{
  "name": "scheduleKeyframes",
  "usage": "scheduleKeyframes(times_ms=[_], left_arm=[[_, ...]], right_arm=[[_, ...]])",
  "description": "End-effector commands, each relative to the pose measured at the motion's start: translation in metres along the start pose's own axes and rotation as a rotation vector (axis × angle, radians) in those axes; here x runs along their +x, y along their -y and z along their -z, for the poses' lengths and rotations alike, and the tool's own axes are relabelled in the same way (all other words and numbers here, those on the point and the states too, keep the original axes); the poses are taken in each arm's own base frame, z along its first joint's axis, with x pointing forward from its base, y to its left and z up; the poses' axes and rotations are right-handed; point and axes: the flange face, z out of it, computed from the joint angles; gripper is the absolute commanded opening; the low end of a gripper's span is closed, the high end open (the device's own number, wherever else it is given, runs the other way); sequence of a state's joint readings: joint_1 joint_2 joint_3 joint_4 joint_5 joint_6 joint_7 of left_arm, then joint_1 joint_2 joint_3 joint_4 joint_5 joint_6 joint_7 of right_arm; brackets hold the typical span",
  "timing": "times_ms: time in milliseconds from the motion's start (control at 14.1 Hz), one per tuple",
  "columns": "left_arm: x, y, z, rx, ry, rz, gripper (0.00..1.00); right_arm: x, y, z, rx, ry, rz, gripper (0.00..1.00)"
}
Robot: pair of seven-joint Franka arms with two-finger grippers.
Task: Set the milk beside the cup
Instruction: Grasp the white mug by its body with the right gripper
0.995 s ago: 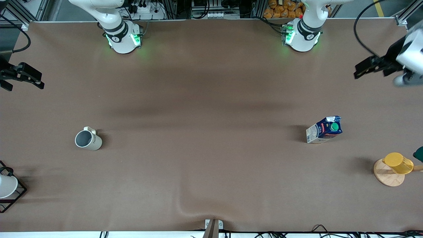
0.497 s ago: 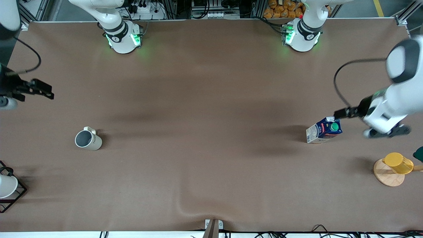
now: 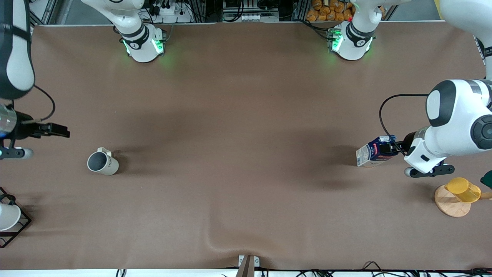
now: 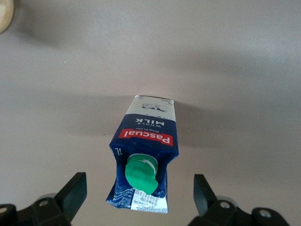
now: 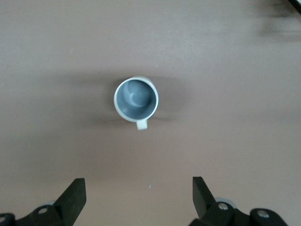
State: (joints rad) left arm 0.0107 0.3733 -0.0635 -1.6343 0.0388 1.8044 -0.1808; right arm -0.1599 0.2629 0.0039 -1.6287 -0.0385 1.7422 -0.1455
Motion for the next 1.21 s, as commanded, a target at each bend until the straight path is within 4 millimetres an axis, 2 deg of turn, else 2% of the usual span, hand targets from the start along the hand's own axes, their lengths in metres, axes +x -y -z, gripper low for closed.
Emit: scheduleKeyframes(times_ms=[0,213,426,497,710,852,923,1066,1137], left_arm=[[0.003,-0.005,-0.011,0.027,0.007,0.014,1.00],[0.005,-0.005,-0.025,0.030,0.032,0.013,1.00],[0.006,-0.007,-0.034,0.031,0.047,0.011,1.00],[0.006,-0.006,-0.036,0.032,0.050,0.012,1.00],[0.006,-0.004,-0.040,0.032,0.058,0.007,1.00],[0.007,-0.005,-0.044,0.033,0.066,0.006,0.96],[0.006,-0.005,-0.044,0.034,0.067,0.007,0.84],[0.007,-0.003,-0.046,0.033,0.070,0.008,0.73],[0.008,-0.001,-0.049,0.033,0.075,0.011,0.68]], right_arm=[[0.025,-0.021,-0.040,-0.003,-0.024,-0.010,1.00],[0.035,-0.025,-0.075,0.010,0.015,0.042,1.00],[0.052,-0.036,-0.115,0.007,-0.024,0.034,1.00],[0.053,-0.036,-0.120,0.008,-0.020,0.035,1.00],[0.058,-0.034,-0.154,0.019,0.020,0.039,1.00],[0.060,-0.032,-0.158,0.019,0.012,0.042,0.98],[0.057,-0.031,-0.169,0.024,0.030,0.043,0.95],[0.056,-0.030,-0.201,0.042,0.048,0.037,0.74],[0.056,-0.028,-0.203,0.040,0.042,0.039,0.63]])
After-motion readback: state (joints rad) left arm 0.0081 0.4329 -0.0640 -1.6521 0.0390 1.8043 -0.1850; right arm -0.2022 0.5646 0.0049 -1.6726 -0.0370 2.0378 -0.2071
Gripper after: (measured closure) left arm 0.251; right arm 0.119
